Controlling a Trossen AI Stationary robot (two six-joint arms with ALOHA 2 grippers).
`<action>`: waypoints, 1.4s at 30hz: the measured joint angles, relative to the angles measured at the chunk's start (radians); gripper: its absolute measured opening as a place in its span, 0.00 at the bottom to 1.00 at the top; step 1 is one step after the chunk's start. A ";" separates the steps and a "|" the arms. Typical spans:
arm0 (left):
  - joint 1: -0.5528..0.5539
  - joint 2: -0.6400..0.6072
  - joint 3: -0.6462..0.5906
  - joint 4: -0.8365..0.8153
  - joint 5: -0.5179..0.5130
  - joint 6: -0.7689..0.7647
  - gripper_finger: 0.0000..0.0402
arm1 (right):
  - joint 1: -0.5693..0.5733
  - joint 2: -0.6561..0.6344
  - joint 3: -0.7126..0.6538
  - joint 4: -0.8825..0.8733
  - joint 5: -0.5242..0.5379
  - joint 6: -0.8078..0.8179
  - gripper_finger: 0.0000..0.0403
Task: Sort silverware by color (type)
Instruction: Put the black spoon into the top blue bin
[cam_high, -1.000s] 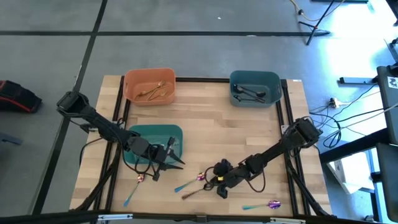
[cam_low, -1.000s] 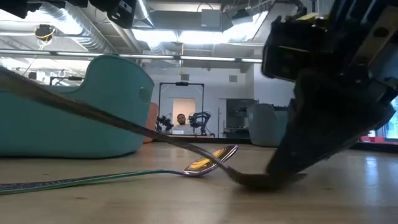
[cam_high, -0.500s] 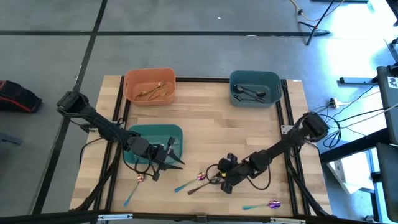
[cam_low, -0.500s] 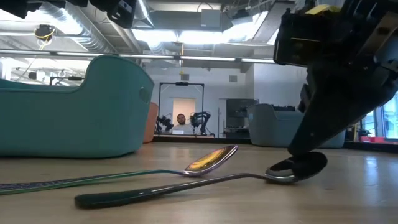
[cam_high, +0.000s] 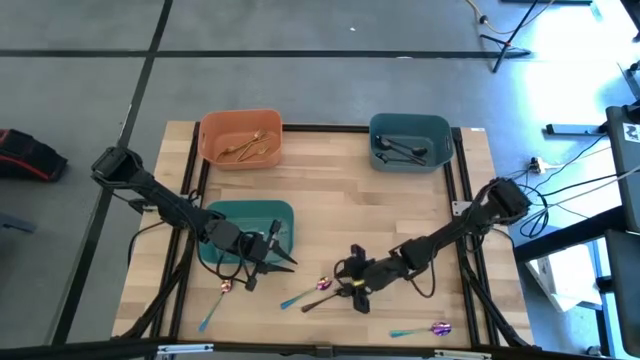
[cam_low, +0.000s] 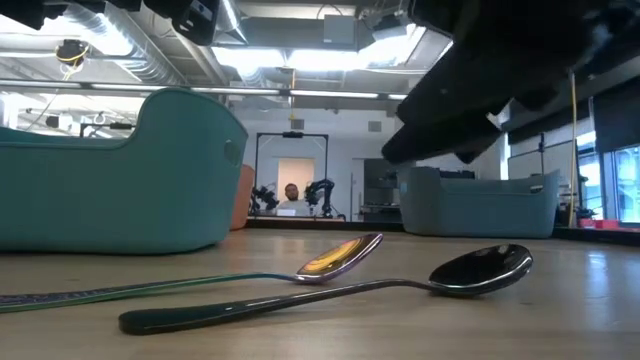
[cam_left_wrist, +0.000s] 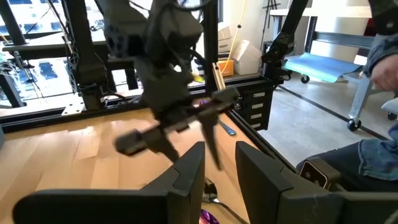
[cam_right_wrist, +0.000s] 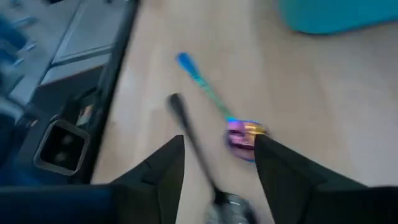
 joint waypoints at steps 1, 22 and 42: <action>0.000 0.000 0.000 0.000 0.000 0.000 0.21 | 0.006 0.017 0.000 0.038 -0.011 -0.030 0.47; 0.000 0.000 0.000 -0.001 0.000 -0.001 0.21 | 0.023 0.251 0.236 -0.141 -0.113 -0.235 0.31; 0.000 0.000 0.000 -0.001 0.007 -0.004 0.21 | 0.001 0.273 0.281 -0.274 -0.085 -0.289 0.27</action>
